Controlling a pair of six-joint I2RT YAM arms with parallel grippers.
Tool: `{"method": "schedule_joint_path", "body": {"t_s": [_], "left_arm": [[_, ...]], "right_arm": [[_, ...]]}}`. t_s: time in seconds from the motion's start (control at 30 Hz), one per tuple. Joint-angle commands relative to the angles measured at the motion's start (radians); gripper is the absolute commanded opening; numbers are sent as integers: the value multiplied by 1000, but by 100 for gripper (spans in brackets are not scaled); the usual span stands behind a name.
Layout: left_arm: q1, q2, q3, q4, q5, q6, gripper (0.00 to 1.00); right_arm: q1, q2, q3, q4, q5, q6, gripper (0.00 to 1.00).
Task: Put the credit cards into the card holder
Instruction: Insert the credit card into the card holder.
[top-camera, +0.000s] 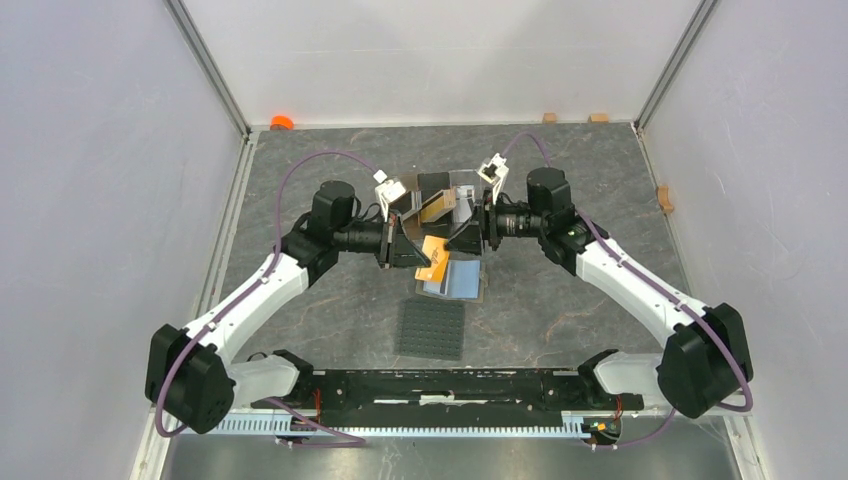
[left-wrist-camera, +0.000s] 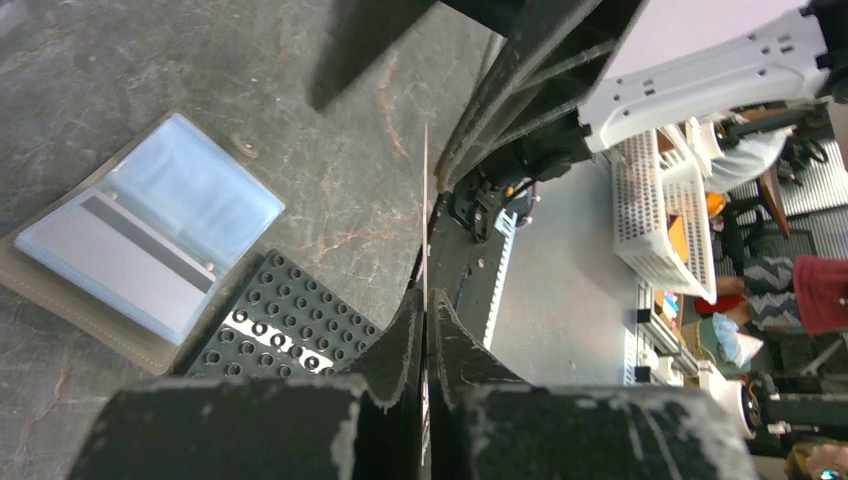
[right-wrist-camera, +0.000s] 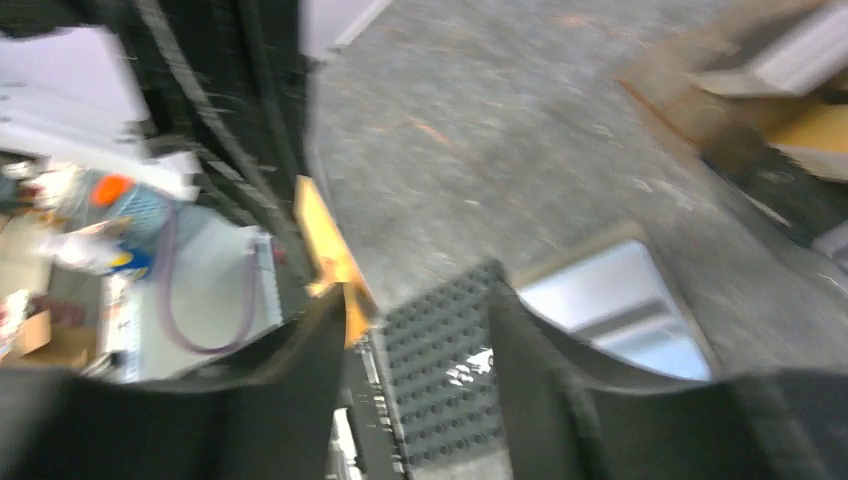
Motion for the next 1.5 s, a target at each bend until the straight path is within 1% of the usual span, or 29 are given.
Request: {"method": "schedule_joint_path", "body": {"t_s": [0.0,0.03,0.1,0.17,0.27,0.43,0.57,0.73,0.9,0.97,1.0,1.2,1.33,1.47], "left_arm": [[-6,31,-8,3,-102,-44,2],[-6,40,-9,-11,-137,-48,2],[-7,62,-5,-38,-204,-59,2],[-14,82,-5,-51,-250,-83,2],[-37,116,-16,-26,-296,-146,2],[-90,194,-51,80,-337,-242,2],[-117,258,-41,95,-381,-258,2],[-119,309,-40,134,-391,-285,2],[-129,375,-31,154,-375,-294,2],[-131,403,-23,154,-368,-297,2],[-134,418,-18,182,-367,-297,2],[-135,484,3,220,-371,-314,2],[-135,514,14,229,-402,-326,2],[-135,521,22,208,-458,-330,2]], "right_arm": [[6,-58,-8,-233,367,-132,69],[10,-78,-31,-260,478,-134,73],[37,-116,-98,-282,663,-116,78],[85,-141,-159,-283,792,-82,81],[148,-140,-234,-260,912,-10,81],[198,-95,-287,-200,1007,55,78],[210,-37,-273,-151,996,41,71],[224,33,-263,-103,997,32,68],[236,79,-254,-100,1065,34,56],[238,84,-253,-109,1102,38,49],[238,82,-257,-107,1116,39,46],[238,100,-272,-70,1158,38,43],[238,120,-278,-43,1171,40,34],[238,137,-273,-70,1213,50,9]]}}
